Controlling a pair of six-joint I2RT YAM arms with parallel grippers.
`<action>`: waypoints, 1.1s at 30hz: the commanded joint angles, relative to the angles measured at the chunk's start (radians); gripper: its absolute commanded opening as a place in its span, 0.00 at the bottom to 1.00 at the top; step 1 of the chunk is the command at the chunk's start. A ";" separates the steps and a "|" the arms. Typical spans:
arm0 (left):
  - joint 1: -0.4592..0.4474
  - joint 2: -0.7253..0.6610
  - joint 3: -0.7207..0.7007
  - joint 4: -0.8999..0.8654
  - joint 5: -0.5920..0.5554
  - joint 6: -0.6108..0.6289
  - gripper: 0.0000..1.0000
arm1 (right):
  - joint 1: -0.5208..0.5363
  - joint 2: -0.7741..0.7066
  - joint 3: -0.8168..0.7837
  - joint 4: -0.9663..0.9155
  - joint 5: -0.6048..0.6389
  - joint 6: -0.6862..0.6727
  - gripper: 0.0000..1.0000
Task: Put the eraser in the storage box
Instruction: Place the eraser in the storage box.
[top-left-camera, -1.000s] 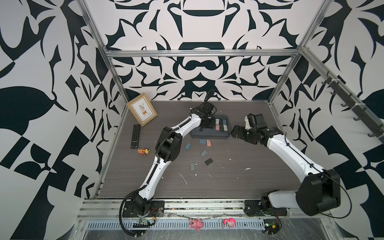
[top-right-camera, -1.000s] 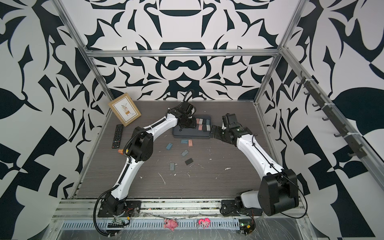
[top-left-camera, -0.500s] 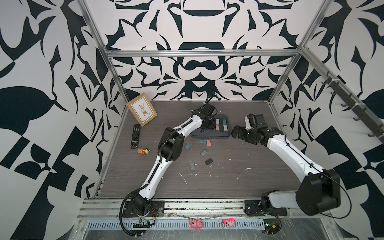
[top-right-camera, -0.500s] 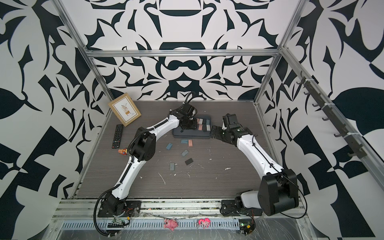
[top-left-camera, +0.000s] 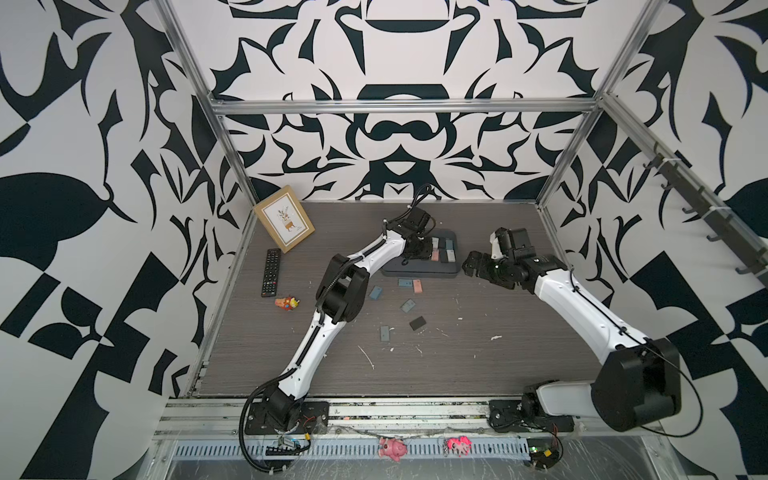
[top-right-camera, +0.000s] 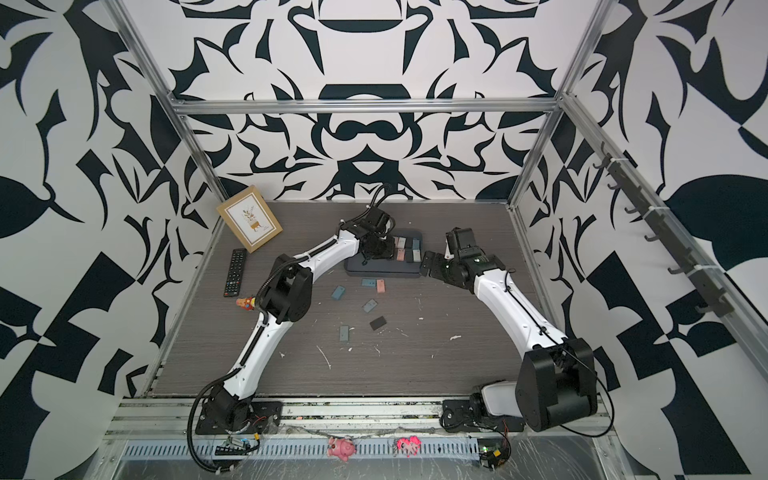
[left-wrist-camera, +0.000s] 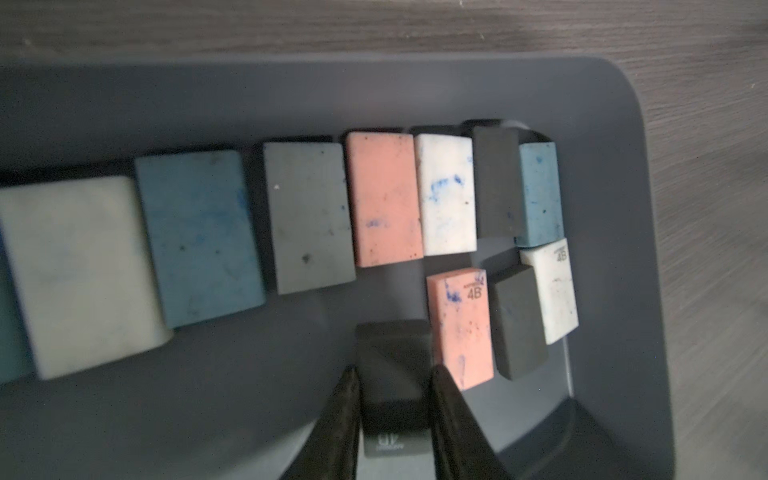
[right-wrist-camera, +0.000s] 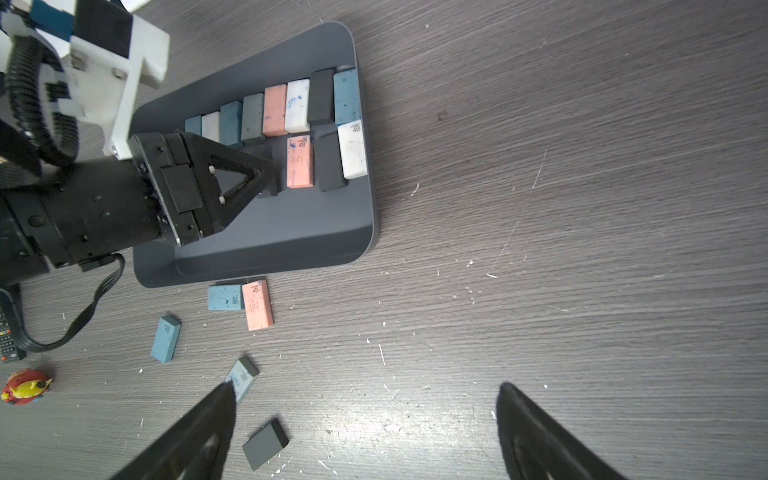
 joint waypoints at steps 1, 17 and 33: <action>-0.007 -0.010 -0.008 -0.018 -0.008 -0.002 0.34 | -0.002 -0.022 -0.002 0.020 -0.008 0.000 0.99; -0.017 -0.117 -0.050 0.003 0.006 -0.013 0.50 | -0.002 -0.014 0.006 0.002 0.021 0.016 0.99; -0.009 -0.558 -0.385 0.023 -0.002 -0.008 0.99 | 0.196 0.061 0.016 -0.037 0.185 0.029 0.98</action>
